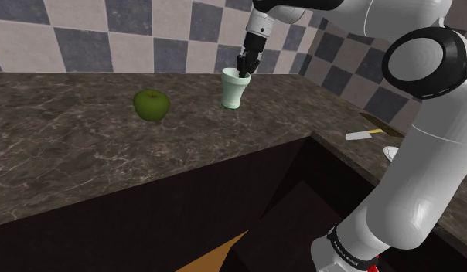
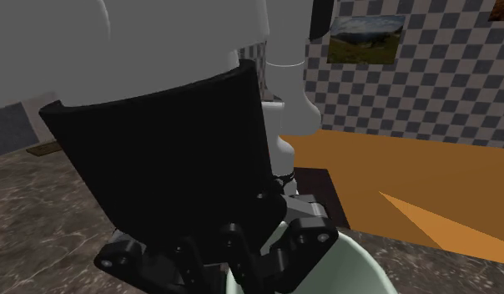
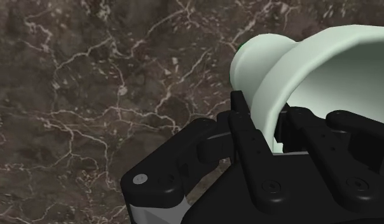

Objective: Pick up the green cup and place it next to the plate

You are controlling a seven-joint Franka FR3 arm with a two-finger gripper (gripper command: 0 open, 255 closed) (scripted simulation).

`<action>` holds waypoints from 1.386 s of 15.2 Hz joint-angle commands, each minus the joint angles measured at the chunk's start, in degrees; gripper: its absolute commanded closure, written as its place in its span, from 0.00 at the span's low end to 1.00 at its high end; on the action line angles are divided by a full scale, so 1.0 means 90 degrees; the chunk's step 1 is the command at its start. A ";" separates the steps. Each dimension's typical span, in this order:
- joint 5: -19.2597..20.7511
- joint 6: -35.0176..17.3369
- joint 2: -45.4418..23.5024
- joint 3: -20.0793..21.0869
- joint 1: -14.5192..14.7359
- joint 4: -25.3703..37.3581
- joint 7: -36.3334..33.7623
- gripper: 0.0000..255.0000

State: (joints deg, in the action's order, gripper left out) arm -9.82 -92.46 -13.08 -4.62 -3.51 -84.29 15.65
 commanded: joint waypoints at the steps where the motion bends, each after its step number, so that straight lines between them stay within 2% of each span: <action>1: -0.0002 0.0178 -0.0028 -0.0004 -0.0011 0.0208 -0.0015 1.00; 13: -0.0039 0.1342 -0.0355 -0.0008 -0.0071 0.1706 -0.0163 1.00; 17: 0.0049 0.1076 0.0524 -0.0170 -0.0274 0.0499 0.0275 1.00; 21: 0.0164 0.0946 0.1246 -0.0362 -0.0488 -0.0411 0.0715 1.00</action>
State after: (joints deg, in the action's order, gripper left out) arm -8.61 -83.84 -3.59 -7.41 -7.38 -86.06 20.99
